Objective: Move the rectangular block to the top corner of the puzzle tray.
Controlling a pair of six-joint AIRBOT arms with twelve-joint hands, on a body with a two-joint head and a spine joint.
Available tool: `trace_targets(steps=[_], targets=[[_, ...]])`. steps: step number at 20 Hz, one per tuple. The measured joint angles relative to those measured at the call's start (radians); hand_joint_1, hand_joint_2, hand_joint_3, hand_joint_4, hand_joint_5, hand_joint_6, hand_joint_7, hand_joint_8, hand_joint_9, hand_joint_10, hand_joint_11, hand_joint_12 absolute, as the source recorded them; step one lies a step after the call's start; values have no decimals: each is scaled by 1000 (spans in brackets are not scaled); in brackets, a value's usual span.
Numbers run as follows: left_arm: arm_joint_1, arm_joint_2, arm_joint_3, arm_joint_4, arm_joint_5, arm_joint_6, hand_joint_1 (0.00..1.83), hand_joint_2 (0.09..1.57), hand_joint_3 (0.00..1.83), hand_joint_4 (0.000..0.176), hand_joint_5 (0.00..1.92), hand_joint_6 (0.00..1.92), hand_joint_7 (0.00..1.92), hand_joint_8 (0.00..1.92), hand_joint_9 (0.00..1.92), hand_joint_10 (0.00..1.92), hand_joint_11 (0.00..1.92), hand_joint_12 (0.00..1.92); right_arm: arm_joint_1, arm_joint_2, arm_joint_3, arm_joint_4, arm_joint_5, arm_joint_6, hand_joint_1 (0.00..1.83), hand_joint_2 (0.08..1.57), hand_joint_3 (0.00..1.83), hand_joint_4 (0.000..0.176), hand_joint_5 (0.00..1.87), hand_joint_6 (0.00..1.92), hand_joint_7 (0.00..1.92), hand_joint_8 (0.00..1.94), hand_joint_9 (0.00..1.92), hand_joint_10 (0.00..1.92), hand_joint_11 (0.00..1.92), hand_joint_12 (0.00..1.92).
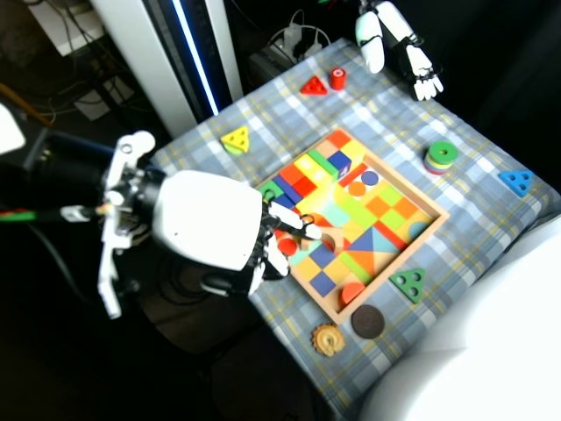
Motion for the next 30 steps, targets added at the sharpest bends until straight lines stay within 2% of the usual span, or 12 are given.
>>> trace_targets(steps=[2, 3, 4, 7, 9, 16, 18, 19, 20, 24, 25, 30], targets=[[0, 0, 0, 1, 1, 0, 0, 1275, 1, 29, 314, 4, 242, 2, 122, 3, 0, 0, -18, -17, 0, -2, 7, 1, 1706, 1148, 0, 81, 328, 7, 1060, 1941, 1271, 1921, 1308, 1921], [0, 0, 0, 0, 2, 0, 0, 1281, 3, 24, 317, 5, 240, 1, 118, 2, 0, 0, -28, -22, 0, 2, 7, 0, 1710, 1157, 0, 84, 316, 7, 1056, 1941, 1264, 1921, 1049, 1921], [0, 0, 0, 0, 3, 0, 0, 1279, 2, 23, 318, 5, 240, 1, 115, 0, 0, 0, -30, -24, 2, 3, 5, 0, 1713, 1158, 0, 97, 305, 2, 1050, 1941, 1252, 1921, 1013, 1921], [0, 0, 0, 0, 4, 0, 0, 1276, 0, 10, 332, 9, 244, 2, 118, 2, 0, 0, -51, -34, 14, 8, -1, 2, 1678, 1173, 3, 66, 299, 2, 1034, 1941, 1259, 1921, 1305, 1921], [0, 0, 0, 3, 4, 0, 0, 1262, 0, 25, 328, 5, 248, 3, 129, 6, 0, 0, -55, -45, 32, 13, 1, 2, 1667, 1177, 4, 64, 307, 3, 1039, 1941, 1272, 1921, 1342, 1921], [0, 0, 0, 0, 6, 0, 0, 1272, 0, 30, 321, 2, 244, 0, 124, 1, 0, 0, -64, -57, 75, 21, 10, 6, 1655, 1161, 0, 137, 311, 2, 1040, 1941, 1240, 1921, 1290, 1921], [0, 0, 0, 0, 8, 0, 0, 1274, 0, 20, 326, 4, 248, 2, 123, 1, 0, 0, -64, -59, 85, 21, 16, 8, 1657, 1159, 0, 123, 317, 4, 1062, 1941, 1288, 1921, 1345, 1921], [0, 0, 0, 2, 8, 0, 0, 1271, 0, 13, 330, 5, 257, 5, 132, 4, 0, 0, -64, -59, 96, 21, 16, 8, 1624, 1175, 3, 136, 323, 4, 1070, 1941, 1296, 1921, 1352, 1921], [0, 0, 0, 0, 8, 0, 0, 1268, 0, 21, 326, 3, 246, 0, 127, 2, 0, 0, -64, -59, 105, 21, 14, 8, 1629, 1172, 2, 129, 327, 3, 1098, 1941, 1331, 1921, 1395, 1921], [0, 0, 0, 1, 10, 0, 0, 1266, 0, 35, 321, 2, 242, 2, 122, 0, 0, 0, -64, -66, 145, 22, -2, 10, 1654, 1165, 0, 77, 300, 0, 1132, 1941, 1326, 1921, 1371, 1921], [0, 0, 0, 1, 10, 0, 0, 1268, 0, 38, 319, 1, 240, 1, 122, 0, 0, 0, -64, -69, 147, 22, -2, 10, 1644, 1166, 0, 101, 297, 0, 1124, 1941, 1312, 1921, 1347, 1921], [0, 0, 0, 2, 10, 0, 0, 1264, 0, 31, 329, 3, 246, 3, 126, 3, 0, 0, -51, -94, 172, 22, -7, 10, 1689, 1158, 0, 112, 272, 1, 1101, 1941, 1308, 1921, 1363, 1921]])
